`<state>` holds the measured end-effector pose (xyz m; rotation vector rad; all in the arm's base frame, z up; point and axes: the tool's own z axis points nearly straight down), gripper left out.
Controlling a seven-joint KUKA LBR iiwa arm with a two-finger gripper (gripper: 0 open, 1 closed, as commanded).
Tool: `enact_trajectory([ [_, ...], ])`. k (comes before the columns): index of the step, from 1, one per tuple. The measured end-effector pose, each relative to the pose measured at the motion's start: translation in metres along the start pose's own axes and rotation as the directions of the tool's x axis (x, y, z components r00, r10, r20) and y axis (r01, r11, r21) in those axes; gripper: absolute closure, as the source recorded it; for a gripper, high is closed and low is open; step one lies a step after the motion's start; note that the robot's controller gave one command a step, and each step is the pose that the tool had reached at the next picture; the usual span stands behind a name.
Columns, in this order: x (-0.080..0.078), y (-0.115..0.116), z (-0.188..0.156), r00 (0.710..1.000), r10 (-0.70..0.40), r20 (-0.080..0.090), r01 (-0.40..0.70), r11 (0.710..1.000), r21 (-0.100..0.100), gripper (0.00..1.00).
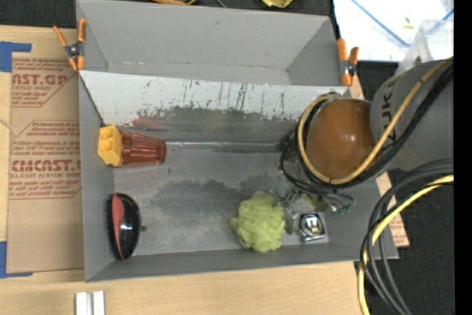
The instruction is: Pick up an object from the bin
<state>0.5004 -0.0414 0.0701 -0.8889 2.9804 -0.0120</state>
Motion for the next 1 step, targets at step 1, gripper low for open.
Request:
enact_trajectory([
  [1,-0.0235,0.0311,-0.0003,1.000,-0.025,0.003,0.025,1.000,-0.001,1.00],
])
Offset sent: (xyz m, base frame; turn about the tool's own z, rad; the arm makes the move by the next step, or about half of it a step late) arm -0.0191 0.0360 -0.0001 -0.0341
